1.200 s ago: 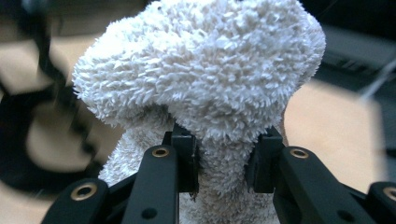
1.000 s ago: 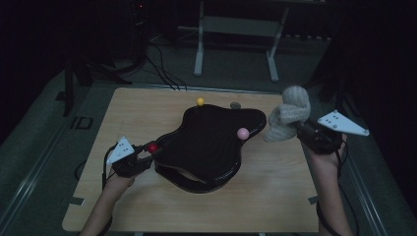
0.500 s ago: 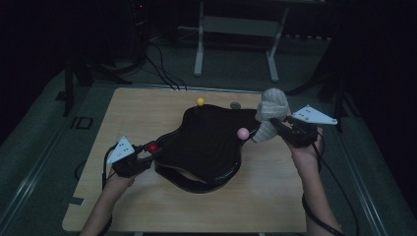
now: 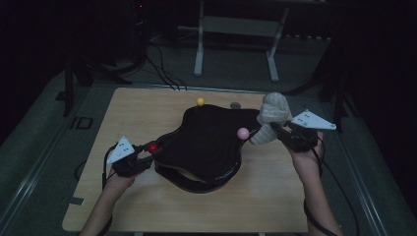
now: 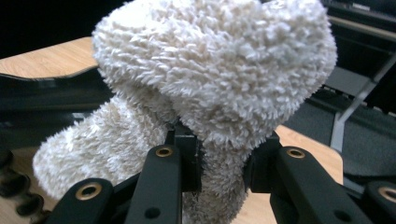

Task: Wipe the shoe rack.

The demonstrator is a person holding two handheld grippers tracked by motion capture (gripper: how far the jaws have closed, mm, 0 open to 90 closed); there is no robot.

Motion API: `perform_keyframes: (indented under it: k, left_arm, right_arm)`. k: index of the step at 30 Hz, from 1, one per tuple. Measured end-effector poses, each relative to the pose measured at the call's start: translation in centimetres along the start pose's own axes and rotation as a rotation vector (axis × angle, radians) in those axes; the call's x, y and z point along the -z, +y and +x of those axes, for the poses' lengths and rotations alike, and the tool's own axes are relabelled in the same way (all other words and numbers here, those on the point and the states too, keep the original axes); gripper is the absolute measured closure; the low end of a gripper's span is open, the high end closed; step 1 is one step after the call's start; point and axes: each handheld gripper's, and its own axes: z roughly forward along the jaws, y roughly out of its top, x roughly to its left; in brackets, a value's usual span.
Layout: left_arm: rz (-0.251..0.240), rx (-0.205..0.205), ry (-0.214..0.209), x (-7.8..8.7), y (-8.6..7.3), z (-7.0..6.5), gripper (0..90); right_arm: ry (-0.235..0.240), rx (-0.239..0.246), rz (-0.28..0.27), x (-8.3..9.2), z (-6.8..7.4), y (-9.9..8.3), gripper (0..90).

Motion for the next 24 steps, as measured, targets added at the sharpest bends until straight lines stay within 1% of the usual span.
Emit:
perform_keyframes:
  k: [1,3,4,5,6,7,8,9,10,11,13,14,16,17,18,19,20,21,24]
  left_arm:
    - [0.002,-0.001,0.001,0.0,0.0,0.0,58.3]
    - [0.001,-0.001,0.0,0.0,0.0,0.0,58.3]
    - [0.001,-0.001,0.0,0.0,0.0,0.0,58.3]
    - [0.001,-0.001,0.0,0.0,0.0,0.0,58.3]
    - [0.002,-0.002,0.0,0.0,0.0,0.0,58.3]
    - [0.003,-0.001,0.002,0.0,0.0,0.0,58.3]
    - [0.004,-0.003,0.003,0.0,0.1,0.0,58.3]
    - [0.003,-0.003,0.003,0.0,0.0,0.0,58.3]
    - [0.002,-0.003,0.001,0.0,0.0,0.0,58.3]
    - [0.001,-0.003,0.001,0.0,0.0,0.0,58.3]
    - [0.004,-0.002,-0.003,0.0,0.0,0.1,58.3]
    - [0.003,-0.001,-0.005,0.0,0.0,0.1,58.3]
    - [0.0,0.002,-0.008,0.0,0.0,0.1,58.4]
    - [0.001,0.001,-0.007,-0.1,0.0,0.2,58.4]
    - [0.002,0.001,-0.007,-0.1,0.0,0.2,58.4]
    - [0.004,-0.006,-0.005,-0.1,0.1,0.1,58.4]
    - [0.004,-0.007,-0.005,-0.1,0.1,0.1,58.4]
    - [0.004,-0.008,-0.004,-0.1,0.1,0.1,58.4]
    - [0.006,-0.013,-0.001,-0.1,0.1,0.0,58.4]
  right_arm:
    - [0.007,-0.018,0.004,0.2,-0.2,-0.2,71.6]
    - [0.008,-0.012,0.003,0.5,-0.1,-0.1,71.6]
    - [0.04,-0.001,-0.023,1.1,0.3,0.2,71.6]
    - [0.04,-0.001,-0.023,1.1,0.3,0.2,71.6]
    - [0.044,0.005,-0.021,1.2,0.5,0.2,71.6]
    - [0.039,0.014,-0.009,1.0,0.9,-0.4,71.6]
    - [0.039,0.014,-0.009,1.0,0.9,-0.4,71.6]
    - [0.043,-0.008,0.003,0.9,0.5,-1.0,71.7]
    - [0.043,-0.008,0.003,0.9,0.5,-1.0,71.7]
    - [0.03,-0.009,0.02,0.9,0.3,-1.2,71.6]
    - [0.033,-0.011,0.018,1.1,0.3,-1.2,71.6]
    - [0.037,-0.006,-0.003,1.6,0.4,-0.9,71.5]
    - [0.068,-0.006,-0.03,2.1,0.7,-0.7,71.5]
    - [0.057,0.026,-0.016,2.1,1.3,-0.8,71.6]
    - [0.057,0.026,-0.016,2.1,1.3,-0.8,71.6]
    - [0.048,0.039,-0.006,1.8,1.4,-1.0,71.6]
    - [0.052,0.029,0.003,1.6,1.3,-1.4,71.6]
    - [0.033,0.013,0.021,1.5,0.9,-1.7,71.6]
    - [0.036,0.003,0.01,1.8,0.9,-1.6,71.4]
